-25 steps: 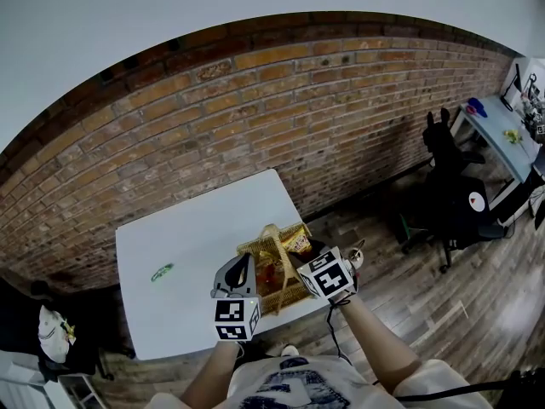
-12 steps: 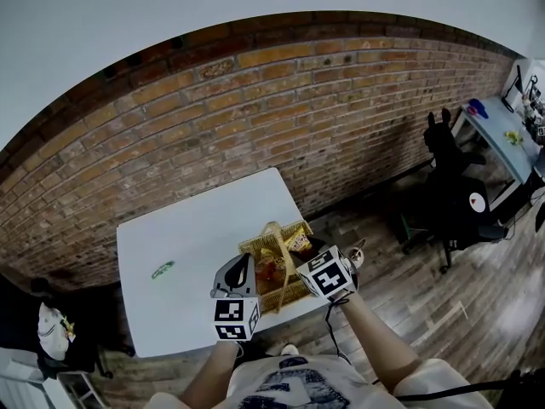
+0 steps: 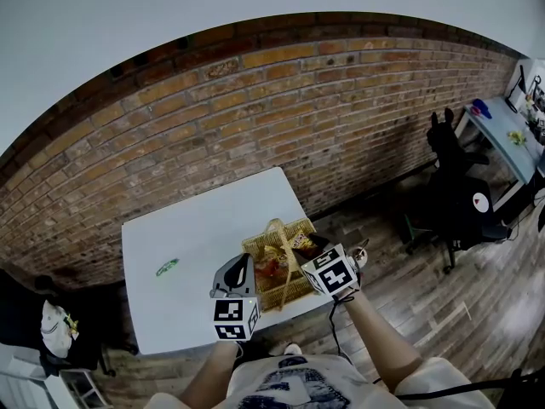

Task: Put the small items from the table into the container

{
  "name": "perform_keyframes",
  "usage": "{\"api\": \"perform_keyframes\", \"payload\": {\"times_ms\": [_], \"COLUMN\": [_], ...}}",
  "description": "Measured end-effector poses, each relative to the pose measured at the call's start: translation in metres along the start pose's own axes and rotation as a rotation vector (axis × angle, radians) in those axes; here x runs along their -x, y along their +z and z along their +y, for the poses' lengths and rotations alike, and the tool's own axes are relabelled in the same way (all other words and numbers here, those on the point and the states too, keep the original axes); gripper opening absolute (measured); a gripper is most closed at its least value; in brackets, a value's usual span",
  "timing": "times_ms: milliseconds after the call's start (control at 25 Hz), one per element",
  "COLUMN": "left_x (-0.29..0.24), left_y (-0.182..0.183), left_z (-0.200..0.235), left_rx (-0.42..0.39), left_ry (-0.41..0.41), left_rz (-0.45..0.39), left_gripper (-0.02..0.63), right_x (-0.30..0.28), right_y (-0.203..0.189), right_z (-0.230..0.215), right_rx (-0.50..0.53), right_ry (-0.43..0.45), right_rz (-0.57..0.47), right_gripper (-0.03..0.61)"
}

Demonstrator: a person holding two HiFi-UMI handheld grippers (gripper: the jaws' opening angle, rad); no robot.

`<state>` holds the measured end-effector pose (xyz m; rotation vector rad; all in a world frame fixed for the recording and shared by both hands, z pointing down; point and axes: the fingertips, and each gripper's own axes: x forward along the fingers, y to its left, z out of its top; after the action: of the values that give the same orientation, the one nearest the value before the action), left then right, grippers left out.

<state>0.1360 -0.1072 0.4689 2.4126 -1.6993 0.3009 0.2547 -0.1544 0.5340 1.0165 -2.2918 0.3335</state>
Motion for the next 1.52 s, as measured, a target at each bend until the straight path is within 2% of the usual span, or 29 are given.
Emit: {"api": "perform_keyframes", "payload": {"times_ms": [520, 800, 1160, 1320, 1520], "left_x": [0.020, 0.039, 0.072, 0.091, 0.122], "left_y": [0.005, 0.016, 0.032, 0.035, 0.040], "left_z": [0.010, 0.034, 0.082, 0.105, 0.144], "left_rx": [-0.014, -0.019, -0.026, -0.020, -0.023], "left_ry": [-0.005, -0.016, -0.020, -0.013, 0.022], "left_rz": [-0.009, -0.032, -0.068, -0.086, -0.107], "left_gripper": [0.049, 0.049, 0.049, 0.049, 0.049], "right_x": [0.028, 0.070, 0.113, 0.104, 0.064], "right_y": [0.002, 0.023, 0.079, 0.103, 0.128], "right_z": [0.002, -0.008, 0.017, 0.054, 0.121], "right_rx": [-0.053, -0.142, -0.153, -0.129, -0.106], "right_ry": [-0.034, -0.166, -0.306, -0.285, -0.167], "right_rz": [-0.033, -0.123, -0.295, -0.340, -0.346], "right_gripper": [0.230, 0.230, 0.230, 0.229, 0.229]}}
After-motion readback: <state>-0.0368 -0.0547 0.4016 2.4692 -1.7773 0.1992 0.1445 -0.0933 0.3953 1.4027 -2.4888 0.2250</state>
